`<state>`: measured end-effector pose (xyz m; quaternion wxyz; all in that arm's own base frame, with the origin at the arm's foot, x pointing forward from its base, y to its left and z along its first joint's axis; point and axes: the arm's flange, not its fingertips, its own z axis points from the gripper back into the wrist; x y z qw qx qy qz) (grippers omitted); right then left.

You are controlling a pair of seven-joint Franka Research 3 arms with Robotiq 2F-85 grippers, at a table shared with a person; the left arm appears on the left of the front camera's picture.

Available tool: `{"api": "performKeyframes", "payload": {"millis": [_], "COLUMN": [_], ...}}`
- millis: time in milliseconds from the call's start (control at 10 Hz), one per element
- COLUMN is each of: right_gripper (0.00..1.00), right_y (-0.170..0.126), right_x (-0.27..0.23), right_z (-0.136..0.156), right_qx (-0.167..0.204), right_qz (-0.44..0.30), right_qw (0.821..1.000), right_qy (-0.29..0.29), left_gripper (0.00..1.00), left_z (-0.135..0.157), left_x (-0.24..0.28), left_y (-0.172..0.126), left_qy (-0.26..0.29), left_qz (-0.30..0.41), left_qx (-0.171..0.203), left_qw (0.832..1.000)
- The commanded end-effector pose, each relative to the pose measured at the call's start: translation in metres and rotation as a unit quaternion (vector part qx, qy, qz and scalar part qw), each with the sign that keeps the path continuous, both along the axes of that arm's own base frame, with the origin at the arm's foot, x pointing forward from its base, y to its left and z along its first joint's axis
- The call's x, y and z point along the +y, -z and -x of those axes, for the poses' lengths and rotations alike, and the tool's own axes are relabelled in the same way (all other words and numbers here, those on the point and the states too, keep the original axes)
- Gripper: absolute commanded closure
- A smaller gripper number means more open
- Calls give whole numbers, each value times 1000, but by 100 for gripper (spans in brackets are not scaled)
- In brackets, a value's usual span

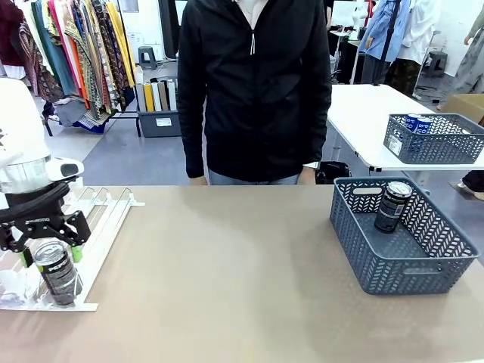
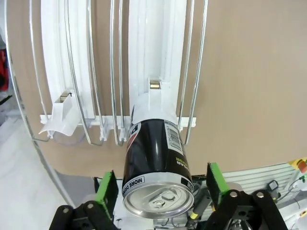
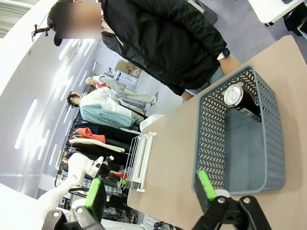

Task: Retrieve and store the cans from the dispenser.
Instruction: Pick up one can from the Automatic Can Dispenser and place it in the middle of the table.

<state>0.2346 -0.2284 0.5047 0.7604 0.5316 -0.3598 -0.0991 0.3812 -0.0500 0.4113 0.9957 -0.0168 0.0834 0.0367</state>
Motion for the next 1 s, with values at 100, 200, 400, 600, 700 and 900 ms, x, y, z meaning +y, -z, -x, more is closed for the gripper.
{"api": "performKeyframes", "payload": {"millis": [100,200,400,600,700,900], "right_gripper": [0,0,0,0,0,0], "right_y": [-2,-2,-2,-2,-2,-2], "right_x": [0,0,0,0,0,0], "right_z": [-3,-3,-3,-3,-3,-3], "right_qx": [-18,-18,-18,-18,-18,-18], "right_qz": [-1,-1,-1,-1,-1,-1], "right_qw": [1000,1000,1000,1000,1000,1000], "right_qy": [3,3,3,3,3,3], "left_gripper": [100,100,100,100,100,100], "left_z": [1,1,1,1,2,16], "left_x": [4,4,4,8,10,15], "left_y": [3,4,4,2,-3,-49], "left_qy": [-2,-1,-1,-9,-13,1], "left_qz": [4,1,-1,5,4,26], "left_qx": [-11,-9,-10,-16,-25,-62], "left_qw": [1000,1000,1000,1000,1000,998]}}
